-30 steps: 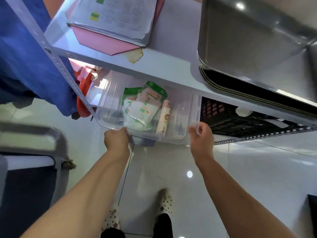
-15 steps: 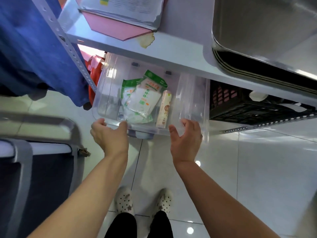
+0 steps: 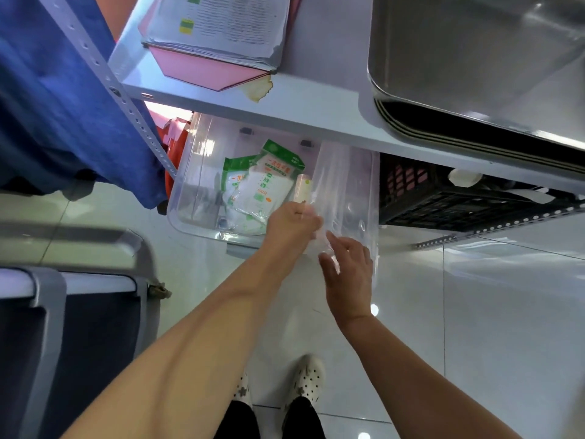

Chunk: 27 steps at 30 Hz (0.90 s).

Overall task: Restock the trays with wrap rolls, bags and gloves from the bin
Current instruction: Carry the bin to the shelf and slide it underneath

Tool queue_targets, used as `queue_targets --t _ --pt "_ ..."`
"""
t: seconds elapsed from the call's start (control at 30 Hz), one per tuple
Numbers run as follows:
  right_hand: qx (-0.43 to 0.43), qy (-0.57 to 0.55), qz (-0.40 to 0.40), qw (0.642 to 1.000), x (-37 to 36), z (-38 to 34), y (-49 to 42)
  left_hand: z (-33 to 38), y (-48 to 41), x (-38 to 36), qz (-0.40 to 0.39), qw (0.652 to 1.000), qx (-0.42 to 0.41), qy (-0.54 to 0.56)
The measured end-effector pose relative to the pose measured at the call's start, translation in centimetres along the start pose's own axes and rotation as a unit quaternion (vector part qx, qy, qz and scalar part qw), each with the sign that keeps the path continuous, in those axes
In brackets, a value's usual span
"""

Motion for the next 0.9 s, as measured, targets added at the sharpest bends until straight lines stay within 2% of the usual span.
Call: queue_targets --t 0.07,0.23,0.3,0.37,0.53,0.67,0.8,0.9 --pt "-0.042 0.007 0.005 0.999 0.7 1.8 1.1 -0.4 0.5 1.2 0.007 0.999 0.007 0.04" --pt "-0.215 0.022 0.021 0.976 1.4 5.1 3.2 -1.5 1.7 5.3 -0.002 0.994 0.033 0.104" --pt "-0.289 -0.014 0.003 0.957 1.4 5.4 3.4 -1.9 2.0 7.2 0.002 0.992 0.026 0.125" --pt "-0.33 -0.101 -0.022 0.938 0.9 5.1 3.3 -2.3 2.1 9.2 0.003 0.987 0.027 0.157" --pt "-0.322 -0.204 -0.005 0.925 0.1 2.5 2.0 -2.9 2.4 13.6 0.06 0.973 0.013 0.223" --pt "-0.291 -0.21 -0.008 0.933 -1.0 -0.1 0.6 -2.9 2.6 16.5 0.155 0.981 -0.011 0.12" --pt "-0.259 -0.2 -0.04 0.944 -2.4 -2.4 -0.6 -4.0 2.3 19.3 0.242 0.969 0.019 -0.042" --pt "-0.251 -0.192 -0.035 0.948 -3.4 -3.2 -1.1 -4.5 2.0 20.2 0.271 0.96 0.01 -0.069"
Point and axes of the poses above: each hand's wrist, its own y-axis away from the middle knuckle, its own x-axis out of the back of the hand, z = x × y, the point moved 1 cm from there along -y, towards the middle knuckle, and after that the axes turned 9 degrees about -z, right-handed, at the moved point
